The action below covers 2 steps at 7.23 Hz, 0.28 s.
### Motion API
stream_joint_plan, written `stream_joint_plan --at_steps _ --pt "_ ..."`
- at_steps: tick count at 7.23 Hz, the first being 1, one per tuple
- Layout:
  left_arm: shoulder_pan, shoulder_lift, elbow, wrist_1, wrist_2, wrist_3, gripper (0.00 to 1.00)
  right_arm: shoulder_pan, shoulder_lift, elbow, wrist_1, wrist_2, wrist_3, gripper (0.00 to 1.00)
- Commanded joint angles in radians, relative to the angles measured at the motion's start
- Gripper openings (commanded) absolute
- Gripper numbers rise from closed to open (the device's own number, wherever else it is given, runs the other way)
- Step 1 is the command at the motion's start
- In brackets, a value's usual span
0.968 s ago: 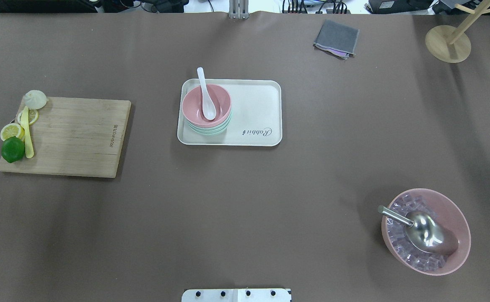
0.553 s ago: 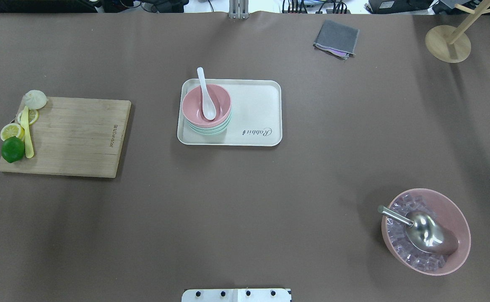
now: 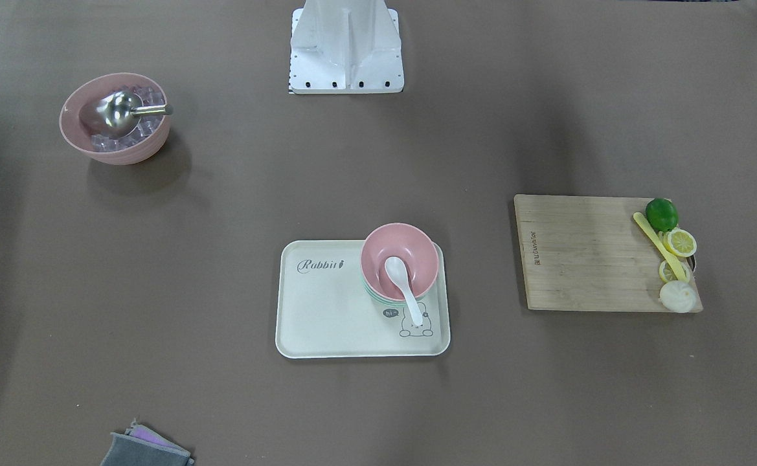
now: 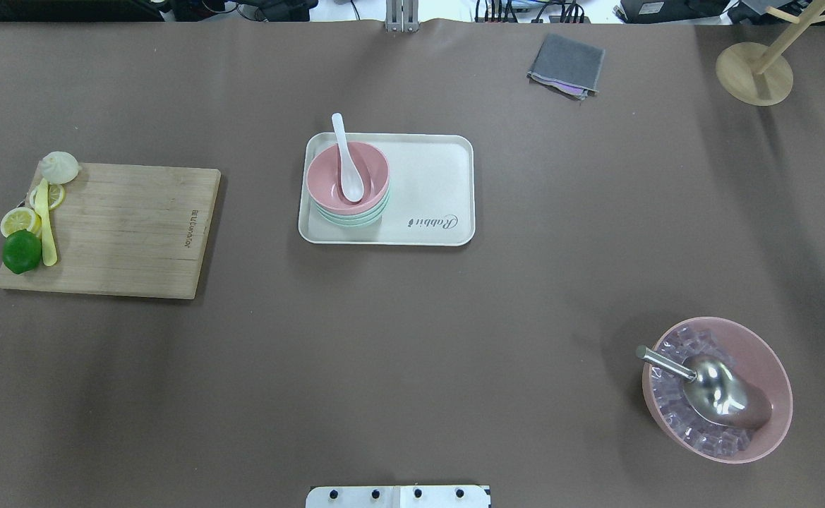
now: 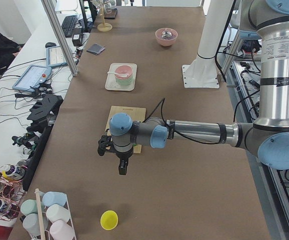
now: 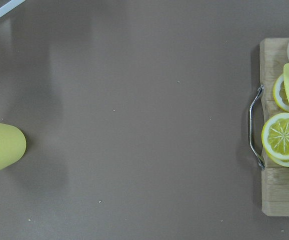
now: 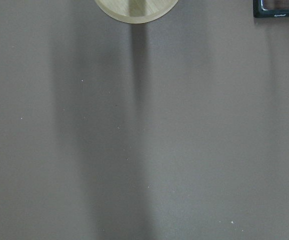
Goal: Stack pink bowl on green and place spoon
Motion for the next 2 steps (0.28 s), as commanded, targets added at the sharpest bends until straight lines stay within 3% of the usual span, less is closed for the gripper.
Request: stream_joint_plan --at_steps 1,2 --pt "0.000 0.000 0.002 0.000 0.000 -0.002 0.98 0.001 0.000 -0.002 0.000 0.000 0.000 1.00" --pt "0.000 -0.002 0.000 -0.002 0.000 -0.003 0.98 -0.001 0.000 -0.002 0.000 0.002 0.000 1.00"
